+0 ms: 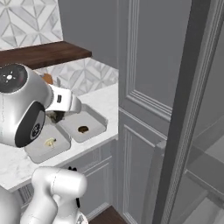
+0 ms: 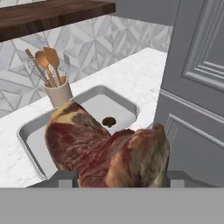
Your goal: Place one mushroom and one steak in each tupperware on the nearby counter, to pack two identical lunches.
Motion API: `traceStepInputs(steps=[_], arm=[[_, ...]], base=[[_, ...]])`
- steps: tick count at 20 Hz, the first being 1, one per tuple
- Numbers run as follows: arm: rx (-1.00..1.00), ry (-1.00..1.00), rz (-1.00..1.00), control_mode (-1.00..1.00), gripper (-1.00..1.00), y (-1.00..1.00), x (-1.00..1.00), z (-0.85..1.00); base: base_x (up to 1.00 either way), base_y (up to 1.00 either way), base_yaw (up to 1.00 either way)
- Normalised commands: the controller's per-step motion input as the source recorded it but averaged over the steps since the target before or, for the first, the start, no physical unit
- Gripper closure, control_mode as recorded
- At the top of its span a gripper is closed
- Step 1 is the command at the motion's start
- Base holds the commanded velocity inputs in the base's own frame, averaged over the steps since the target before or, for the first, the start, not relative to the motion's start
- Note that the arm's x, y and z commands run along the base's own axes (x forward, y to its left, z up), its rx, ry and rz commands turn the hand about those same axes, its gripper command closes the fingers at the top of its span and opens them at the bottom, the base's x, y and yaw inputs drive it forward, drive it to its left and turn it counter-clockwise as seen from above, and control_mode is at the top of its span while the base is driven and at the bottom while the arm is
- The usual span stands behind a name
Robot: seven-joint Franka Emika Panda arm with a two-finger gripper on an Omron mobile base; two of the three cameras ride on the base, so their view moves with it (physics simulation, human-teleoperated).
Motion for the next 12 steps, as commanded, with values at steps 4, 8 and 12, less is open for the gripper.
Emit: traceStepInputs(steps=[4,8,12], arm=[[0.00,0.02,0.12,-1.00,1.00,0.19,0.19,-0.15],[-0.04,0.05,0.42,-1.00,1.00,0.84,0.75,-0.67],[-0.05,0.08,0.27,-1.00,1.00,0.77,0.89,-0.71]], base=[[0.55,0.50,0.33],[0.00,0.00,0.00],[0.00,0.00,0.00]])
